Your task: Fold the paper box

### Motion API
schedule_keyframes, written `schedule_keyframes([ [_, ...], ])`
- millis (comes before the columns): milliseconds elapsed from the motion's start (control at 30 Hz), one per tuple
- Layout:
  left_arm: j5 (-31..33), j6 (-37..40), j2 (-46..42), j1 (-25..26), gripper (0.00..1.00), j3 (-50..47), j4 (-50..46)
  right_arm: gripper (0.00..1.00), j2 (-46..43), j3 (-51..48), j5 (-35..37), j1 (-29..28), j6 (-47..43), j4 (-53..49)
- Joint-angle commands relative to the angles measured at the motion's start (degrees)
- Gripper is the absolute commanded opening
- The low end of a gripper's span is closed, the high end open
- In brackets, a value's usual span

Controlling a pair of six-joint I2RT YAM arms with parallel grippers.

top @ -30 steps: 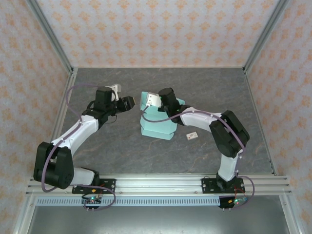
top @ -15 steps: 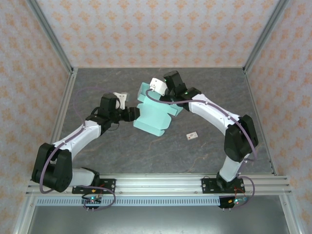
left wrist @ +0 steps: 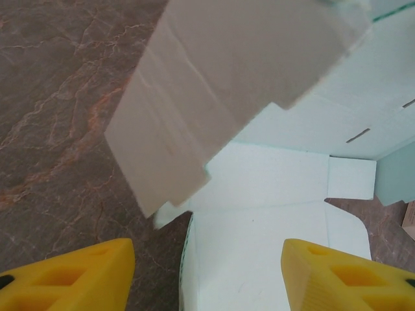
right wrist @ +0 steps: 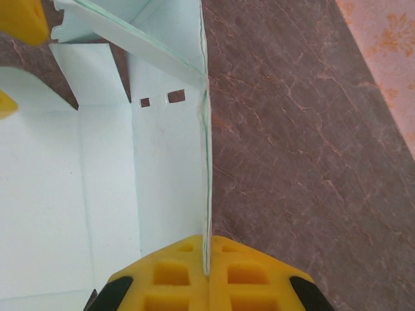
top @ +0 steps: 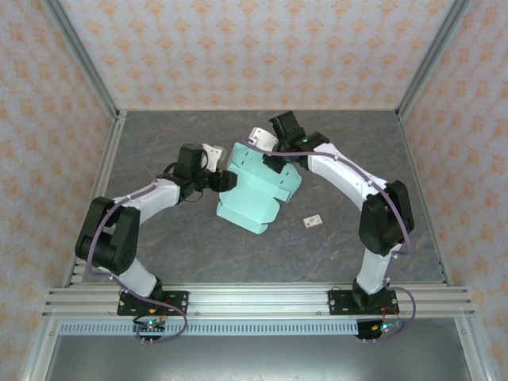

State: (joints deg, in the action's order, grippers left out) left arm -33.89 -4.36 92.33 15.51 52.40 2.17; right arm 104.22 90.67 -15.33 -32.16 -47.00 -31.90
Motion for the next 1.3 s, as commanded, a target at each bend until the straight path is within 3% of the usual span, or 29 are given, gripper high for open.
schedule_keyframes([
  [0,-1.73,2.56,2.04,-0.3,0.62,2.56,1.34,0.0,1.54,3.64,-5.2,1.15,2.08,-4.38],
  [333,-6.34,2.13,5.4,-0.38,0.61,4.36,5.0,0.0,4.08,8.14,-8.73,2.43,2.97,-9.19],
  [667,-6.8,3.29,5.41,-0.36,0.39,6.63,3.05,0.0,6.0,11.19,-9.19,2.58,3.76,-11.24],
  [867,-6.03,3.16,2.31,-0.31,0.39,2.6,5.75,0.0,7.21,13.15,-9.08,2.76,4.37,-12.57],
  [1033,-3.56,4.35,1.62,0.12,0.32,2.26,5.91,0.0,7.66,13.85,-9.75,2.81,5.18,-12.69],
  [1267,7.38,8.4,-1.78,3.53,0.22,-0.15,5.24,0.0,9.43,16.18,-9.79,2.88,6.24,-14.44],
])
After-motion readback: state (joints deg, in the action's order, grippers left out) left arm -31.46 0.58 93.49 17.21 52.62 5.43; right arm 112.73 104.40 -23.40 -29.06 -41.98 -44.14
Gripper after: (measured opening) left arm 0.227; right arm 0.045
